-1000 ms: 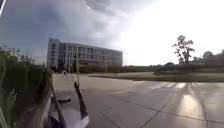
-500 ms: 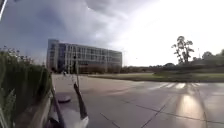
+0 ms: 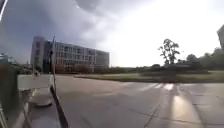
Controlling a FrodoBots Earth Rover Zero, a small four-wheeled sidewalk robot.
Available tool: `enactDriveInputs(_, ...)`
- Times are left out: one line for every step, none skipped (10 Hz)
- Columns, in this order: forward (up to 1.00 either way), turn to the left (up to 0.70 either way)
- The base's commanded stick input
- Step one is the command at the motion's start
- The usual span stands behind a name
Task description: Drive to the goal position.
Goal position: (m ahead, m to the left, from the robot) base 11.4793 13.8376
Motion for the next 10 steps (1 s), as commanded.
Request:
enactDriveInputs(0.70,-0.35)
enactDriveInputs(0.70,-0.35)
enactDriveInputs(0.70,-0.35)
enactDriveInputs(0.70,-0.14)
enactDriveInputs(0.70,0.11)
enactDriveInputs(0.70,0.35)
enactDriveInputs(0.70,0.35)
enactDriveInputs(0.70,0.35)
enactDriveInputs(0.70,0.35)
enactDriveInputs(0.70,0.35)
